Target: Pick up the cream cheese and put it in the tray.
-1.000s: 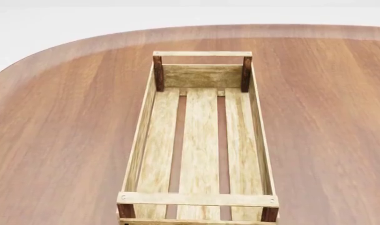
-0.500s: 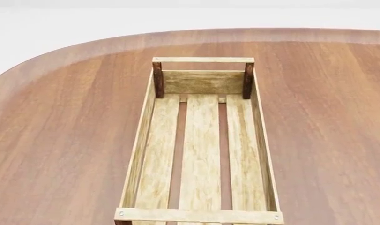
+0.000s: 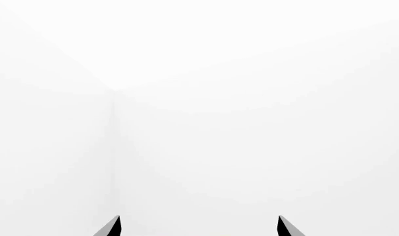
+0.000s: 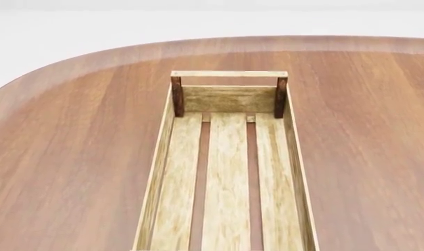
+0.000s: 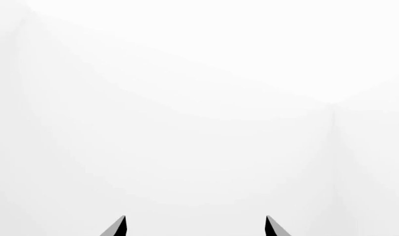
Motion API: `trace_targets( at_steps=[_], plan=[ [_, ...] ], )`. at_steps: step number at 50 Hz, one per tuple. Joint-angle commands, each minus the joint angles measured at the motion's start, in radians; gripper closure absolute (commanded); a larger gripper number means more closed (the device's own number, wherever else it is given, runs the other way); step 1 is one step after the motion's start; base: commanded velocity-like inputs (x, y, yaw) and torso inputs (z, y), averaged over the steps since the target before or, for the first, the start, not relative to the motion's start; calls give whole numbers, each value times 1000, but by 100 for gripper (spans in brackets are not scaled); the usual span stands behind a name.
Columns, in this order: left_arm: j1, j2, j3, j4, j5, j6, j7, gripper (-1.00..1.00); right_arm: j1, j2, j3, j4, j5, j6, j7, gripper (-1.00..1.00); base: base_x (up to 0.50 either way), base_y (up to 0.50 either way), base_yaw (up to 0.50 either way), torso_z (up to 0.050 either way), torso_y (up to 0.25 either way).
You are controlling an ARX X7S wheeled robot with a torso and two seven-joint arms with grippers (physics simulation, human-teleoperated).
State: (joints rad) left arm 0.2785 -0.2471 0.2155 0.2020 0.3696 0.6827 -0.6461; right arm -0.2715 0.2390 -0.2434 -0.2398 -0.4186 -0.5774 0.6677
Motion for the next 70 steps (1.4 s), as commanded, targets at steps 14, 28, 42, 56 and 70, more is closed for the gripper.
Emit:
trace_targets(
  at_steps=[14,28,42,56,70],
  plan=[
    [-2,-9,10,7,-1,-12,-12,-100,2,11,-9,-6,6,9,12,-100,101,0,0,0,0],
    [-3,-15,16,9,0,-15,-19,-100,5,19,-19,-6,20,18,8,-100,103,0,0,0,0],
    [-5,-20,23,9,0,-19,-26,-100,8,23,-25,-5,18,22,16,-100,105,0,0,0,0],
    [-9,-26,28,6,-1,-21,-35,-100,11,27,-34,-4,13,29,20,-100,109,0,0,0,1],
    [-11,-30,34,7,-1,-26,-41,-100,14,32,-40,-4,11,34,27,-100,108,0,0,0,0]
  ],
)
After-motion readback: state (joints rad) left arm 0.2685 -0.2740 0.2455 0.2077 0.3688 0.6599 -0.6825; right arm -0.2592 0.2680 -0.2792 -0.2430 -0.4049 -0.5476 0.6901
